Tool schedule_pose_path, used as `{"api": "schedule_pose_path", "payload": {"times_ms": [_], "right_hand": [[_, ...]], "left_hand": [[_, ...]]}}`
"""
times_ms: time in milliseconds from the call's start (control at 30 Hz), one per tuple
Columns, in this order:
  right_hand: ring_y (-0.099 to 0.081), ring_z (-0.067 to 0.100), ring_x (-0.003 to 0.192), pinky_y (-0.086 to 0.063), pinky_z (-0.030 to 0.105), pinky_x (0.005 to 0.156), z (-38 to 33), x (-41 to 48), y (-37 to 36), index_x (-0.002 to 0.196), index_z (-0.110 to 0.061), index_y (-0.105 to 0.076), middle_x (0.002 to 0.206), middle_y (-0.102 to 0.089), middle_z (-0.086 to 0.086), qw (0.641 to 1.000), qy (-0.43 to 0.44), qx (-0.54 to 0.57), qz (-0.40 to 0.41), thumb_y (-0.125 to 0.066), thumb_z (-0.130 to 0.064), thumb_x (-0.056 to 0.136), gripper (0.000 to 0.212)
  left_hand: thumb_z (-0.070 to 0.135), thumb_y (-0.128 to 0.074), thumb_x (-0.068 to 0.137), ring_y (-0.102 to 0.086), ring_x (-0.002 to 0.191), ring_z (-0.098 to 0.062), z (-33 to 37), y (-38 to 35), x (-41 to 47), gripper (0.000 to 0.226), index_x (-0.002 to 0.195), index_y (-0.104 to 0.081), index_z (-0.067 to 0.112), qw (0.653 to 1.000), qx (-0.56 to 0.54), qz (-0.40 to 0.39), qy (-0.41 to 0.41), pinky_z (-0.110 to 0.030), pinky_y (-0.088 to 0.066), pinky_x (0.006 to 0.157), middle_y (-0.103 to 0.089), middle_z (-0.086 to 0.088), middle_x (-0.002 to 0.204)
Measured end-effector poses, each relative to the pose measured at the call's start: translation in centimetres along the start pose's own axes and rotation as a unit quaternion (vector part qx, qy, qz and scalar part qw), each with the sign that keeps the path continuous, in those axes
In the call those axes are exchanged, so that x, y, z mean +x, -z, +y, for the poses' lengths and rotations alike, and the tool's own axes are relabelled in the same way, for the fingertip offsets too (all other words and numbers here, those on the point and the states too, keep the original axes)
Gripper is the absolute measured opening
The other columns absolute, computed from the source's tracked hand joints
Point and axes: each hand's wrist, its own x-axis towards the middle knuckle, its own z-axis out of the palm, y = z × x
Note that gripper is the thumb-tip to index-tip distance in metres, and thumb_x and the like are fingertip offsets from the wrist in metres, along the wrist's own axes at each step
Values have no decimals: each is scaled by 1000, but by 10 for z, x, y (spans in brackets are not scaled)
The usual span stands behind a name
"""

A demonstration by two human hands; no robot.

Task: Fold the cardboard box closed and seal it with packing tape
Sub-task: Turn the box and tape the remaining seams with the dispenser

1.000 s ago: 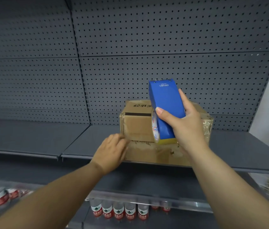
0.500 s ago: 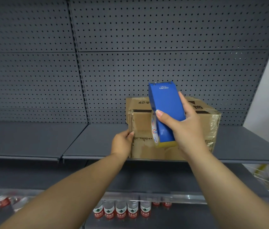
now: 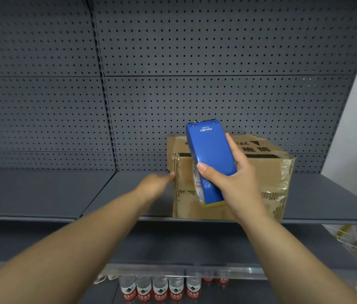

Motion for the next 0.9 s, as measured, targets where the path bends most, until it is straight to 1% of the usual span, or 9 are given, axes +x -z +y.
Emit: {"api": "schedule_pose_path", "payload": {"times_ms": [67, 133, 233, 333, 433, 533, 633, 800, 900], "right_hand": [[-61, -1, 105, -50, 35, 96, -2, 0, -1, 138, -36, -41, 117, -59, -27, 1000, 8, 1, -8, -82, -21, 69, 82], [-60, 2, 108, -50, 37, 97, -4, 0, -4, 138, -37, -41, 122, -59, -23, 1000, 17, -1, -12, -85, -26, 65, 87], [-59, 1, 110, -49, 38, 97, -10, -2, -10, 138, -39, -41, 125, -56, -25, 999, 33, -3, -18, -82, -33, 59, 90], [-58, -1, 111, -49, 34, 98, -18, -7, -14, 139, -36, -40, 128, -56, -21, 999, 49, -8, -23, -85, -25, 63, 89], [-54, -6, 114, -47, 24, 97, -26, -15, -18, 138, -38, -39, 130, -53, -25, 997, 67, -22, -24, -84, -20, 66, 87], [-50, -8, 117, -44, 21, 97, -31, -26, -21, 139, -42, -36, 132, -50, -27, 996, 79, -37, -21, -85, -26, 64, 90], [-50, -9, 116, -44, 20, 96, -37, -35, -21, 139, -46, -34, 132, -50, -29, 995, 88, -37, -21, -85, -28, 64, 92], [-45, -14, 118, -43, 25, 100, -45, -55, -12, 121, -70, -30, 127, -43, -43, 993, 107, -47, -20, -85, -33, 60, 90], [-43, -17, 118, -42, 21, 99, -51, -69, -4, 118, -74, -27, 124, -37, -51, 990, 123, -60, -29, -82, -39, 55, 90]], "left_hand": [[48, -39, 95, -43, 129, -27, 24, 24, -2, 53, 133, -49, 12, 998, 26, 42, -39, -36, -32, 104, -46, -8, 141], [48, -38, 96, -47, 125, -21, 54, 49, -5, 49, 131, -52, 16, 991, -69, 64, -94, -38, -30, 108, -50, -2, 138], [43, -36, 98, -61, 106, -15, 92, 74, -15, 41, 112, -62, 15, 963, -220, -57, -147, -35, -38, 106, -65, -4, 117], [45, -36, 97, -66, 93, -17, 115, 89, -28, 43, 97, -66, 13, 956, -206, -149, -149, -29, -49, 89, -70, -4, 101], [46, -36, 96, -67, 85, -15, 122, 96, -40, 43, 98, -61, 10, 953, -173, -206, -141, -26, -51, 79, -70, -2, 93], [43, -34, 98, -67, 84, -15, 124, 98, -53, 41, 98, -60, 12, 955, -158, -213, -132, -25, -52, 78, -69, -4, 96], [43, -34, 98, -67, 88, -17, 125, 101, -67, 41, 109, -61, 13, 956, -132, -231, -123, -30, -50, 82, -67, -7, 107], [46, -31, 97, -69, 85, -13, 134, 103, -94, 44, 99, -63, 16, 947, -135, -271, -111, -27, -54, 76, -72, 1, 95], [44, -34, 96, -68, 84, -15, 140, 101, -113, 41, 99, -64, 16, 946, -116, -285, -103, -26, -57, 71, -71, 0, 95]]}}
